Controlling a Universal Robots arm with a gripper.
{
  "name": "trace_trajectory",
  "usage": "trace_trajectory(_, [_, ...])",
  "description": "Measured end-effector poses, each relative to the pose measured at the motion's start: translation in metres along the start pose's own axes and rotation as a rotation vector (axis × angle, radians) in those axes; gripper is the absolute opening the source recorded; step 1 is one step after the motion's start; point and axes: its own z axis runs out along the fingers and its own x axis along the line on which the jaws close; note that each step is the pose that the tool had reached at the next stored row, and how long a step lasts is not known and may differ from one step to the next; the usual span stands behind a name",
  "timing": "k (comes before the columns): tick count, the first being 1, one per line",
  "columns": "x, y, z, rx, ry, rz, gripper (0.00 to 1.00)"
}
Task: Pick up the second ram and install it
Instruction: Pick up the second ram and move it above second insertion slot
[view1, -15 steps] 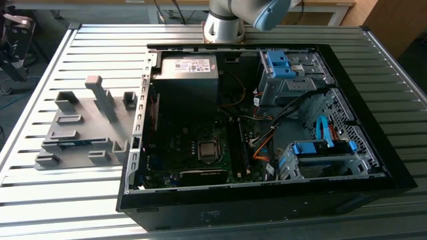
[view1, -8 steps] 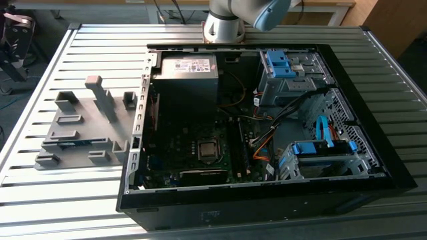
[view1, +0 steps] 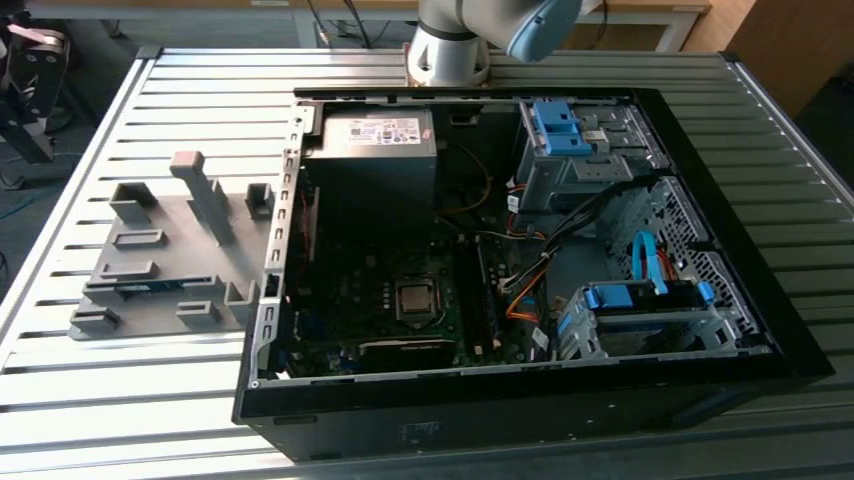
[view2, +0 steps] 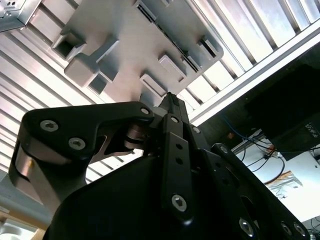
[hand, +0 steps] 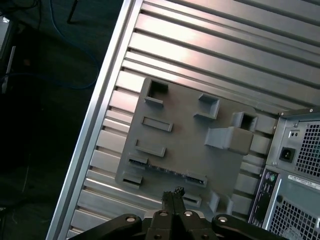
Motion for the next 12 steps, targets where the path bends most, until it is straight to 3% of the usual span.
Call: trace_trajectory(12, [0.0001, -0.0002, 0.0000, 0.0006, 0.0050, -0.105, 0.11])
